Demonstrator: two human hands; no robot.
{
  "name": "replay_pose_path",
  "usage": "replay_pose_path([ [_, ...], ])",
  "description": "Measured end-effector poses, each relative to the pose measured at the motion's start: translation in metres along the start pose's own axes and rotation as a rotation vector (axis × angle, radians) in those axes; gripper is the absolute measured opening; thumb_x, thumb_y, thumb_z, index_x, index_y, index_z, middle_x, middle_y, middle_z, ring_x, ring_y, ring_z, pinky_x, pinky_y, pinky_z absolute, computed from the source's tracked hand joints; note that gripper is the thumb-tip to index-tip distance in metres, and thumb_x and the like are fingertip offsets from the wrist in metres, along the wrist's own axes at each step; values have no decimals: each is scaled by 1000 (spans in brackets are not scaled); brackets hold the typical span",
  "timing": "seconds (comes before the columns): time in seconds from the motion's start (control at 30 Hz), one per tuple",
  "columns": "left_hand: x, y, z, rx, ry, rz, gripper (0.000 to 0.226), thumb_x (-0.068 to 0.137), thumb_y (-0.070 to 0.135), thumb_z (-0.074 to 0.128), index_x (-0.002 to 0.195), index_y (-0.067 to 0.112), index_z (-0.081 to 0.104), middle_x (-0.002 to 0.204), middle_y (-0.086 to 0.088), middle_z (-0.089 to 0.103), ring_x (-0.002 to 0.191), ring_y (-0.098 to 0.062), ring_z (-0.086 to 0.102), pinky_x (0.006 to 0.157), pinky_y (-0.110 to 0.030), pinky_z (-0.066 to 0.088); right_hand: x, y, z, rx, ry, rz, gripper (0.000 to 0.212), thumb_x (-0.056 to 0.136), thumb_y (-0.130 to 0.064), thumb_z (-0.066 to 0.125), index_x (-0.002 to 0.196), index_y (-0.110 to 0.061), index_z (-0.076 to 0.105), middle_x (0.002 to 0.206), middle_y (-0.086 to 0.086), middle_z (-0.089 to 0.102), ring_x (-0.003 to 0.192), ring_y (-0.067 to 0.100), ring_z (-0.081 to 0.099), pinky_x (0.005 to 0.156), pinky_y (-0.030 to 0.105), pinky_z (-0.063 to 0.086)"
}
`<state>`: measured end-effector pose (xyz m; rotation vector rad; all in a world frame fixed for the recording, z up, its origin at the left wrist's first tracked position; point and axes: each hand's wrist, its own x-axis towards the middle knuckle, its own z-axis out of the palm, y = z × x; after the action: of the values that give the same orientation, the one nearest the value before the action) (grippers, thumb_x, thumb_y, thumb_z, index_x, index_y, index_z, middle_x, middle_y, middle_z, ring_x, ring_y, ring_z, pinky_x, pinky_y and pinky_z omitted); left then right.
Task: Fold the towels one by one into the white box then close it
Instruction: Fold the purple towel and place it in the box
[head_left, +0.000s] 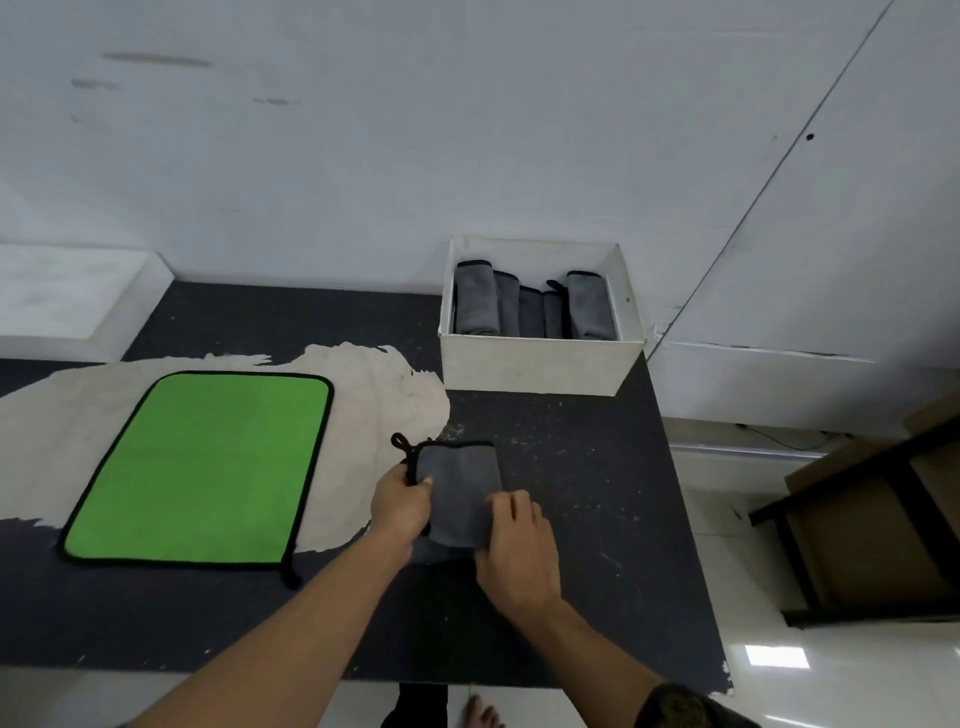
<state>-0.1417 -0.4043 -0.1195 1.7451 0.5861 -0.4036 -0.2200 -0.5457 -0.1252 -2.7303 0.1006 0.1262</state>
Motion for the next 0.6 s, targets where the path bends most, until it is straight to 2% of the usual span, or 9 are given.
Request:
replay_pose_path([
  [0.1,11,-17,-18,140,50,-4,16,89,9,62,102,18,60,101,-7,68,93,-25,64,87,-43,54,4,4,5,-43,-102,32,48,84,-19,64,125,-20,40,126,6,41,97,20,53,86,31,48],
  [0.2,17,-26,-27,255,75,12,18,85,10,67,98,20,61,92,-5,69,90,-27,66,82,-37,54,8,6,8,-59,-159,31,46,87,-17,60,127,-19,36,130,9,35,94,20,53,85,32,49],
  [0.33,18,-24,-29,326,100,83,26,84,8,64,110,13,65,86,-3,69,84,-22,63,76,-29,50,10,9,10,-51,-168,9,44,89,-16,60,127,-19,38,130,7,31,94,19,52,85,32,50],
  [0.43,15,-21,-29,377,107,115,32,82,6,59,112,10,66,79,0,68,79,-19,62,70,-27,45,7,11,10,-42,-154,-21,40,87,-12,60,121,-19,42,128,7,32,93,19,51,80,29,48],
  [0.6,14,-28,-35,474,91,124,37,80,5,59,116,9,65,83,0,68,80,-17,59,71,-25,43,4,15,12,-25,-165,-36,32,88,-13,56,118,-18,46,127,6,33,94,19,50,78,28,45],
])
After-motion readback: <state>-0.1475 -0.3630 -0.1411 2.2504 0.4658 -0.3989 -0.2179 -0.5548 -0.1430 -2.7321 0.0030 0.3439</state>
